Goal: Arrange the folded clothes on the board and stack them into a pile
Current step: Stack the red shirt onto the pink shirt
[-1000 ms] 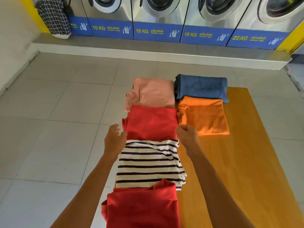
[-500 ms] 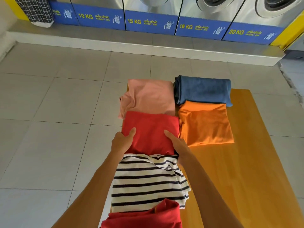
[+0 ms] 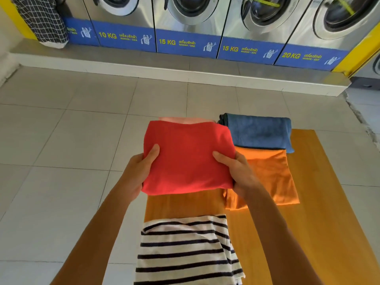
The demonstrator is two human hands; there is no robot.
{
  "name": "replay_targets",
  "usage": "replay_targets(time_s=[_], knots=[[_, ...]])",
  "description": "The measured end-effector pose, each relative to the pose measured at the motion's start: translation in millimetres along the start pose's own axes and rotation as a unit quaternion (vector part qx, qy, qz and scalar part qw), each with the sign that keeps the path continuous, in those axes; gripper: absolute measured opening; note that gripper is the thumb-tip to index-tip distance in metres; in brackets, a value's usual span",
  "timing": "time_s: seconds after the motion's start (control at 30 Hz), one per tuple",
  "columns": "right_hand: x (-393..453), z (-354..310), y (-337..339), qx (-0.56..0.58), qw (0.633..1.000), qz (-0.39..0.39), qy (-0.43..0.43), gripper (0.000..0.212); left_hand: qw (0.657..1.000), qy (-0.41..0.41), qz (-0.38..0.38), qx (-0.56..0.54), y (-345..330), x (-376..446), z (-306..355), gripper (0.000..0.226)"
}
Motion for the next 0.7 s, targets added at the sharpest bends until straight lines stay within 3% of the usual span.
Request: replay_targets(time_s=[0.1,0.23,0.33,0.47,0.7], knots=[[38.7,-33.1,-14.2,-0.002,0.999,0.0,0.042,0.039,0.999,-0.037,0.038,0.011,3.2,26.6,42.1,0.037],[90.3,-54.2,-20.4,-0.009,0.998,0.028,0.058,0.048,0.991,-0.067,0.111,0.036,-0.2,76.1,68.4,0.049],[121.9,-34.5,-16.6,-0.084,0.992,0.097,0.009,0.053,0.978,-0.029,0.163,0.123,-9.6,113.8,48.3,0.052],[134.7,11.8,-10.9,-0.2,0.97,0.14,-0.01,0.054,0.956,0.059,0.177,0.228,-18.5,137.4,-3.1,0.049],[151.2,-4.1,-1.0,-0.173,0.979,0.105,0.028,0.06,0.947,-0.025,0.234,0.218,-15.2,153.9,15.1,0.035]])
Point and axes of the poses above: each hand's wrist, its own x-axis towards the middle knuckle, its own y-axis out of the back of the hand, z = x × y, the point moved 2 cm from there along x, towards the middle knuckle, and after that the axes turned 6 degrees about x, right-handed, at the moved point
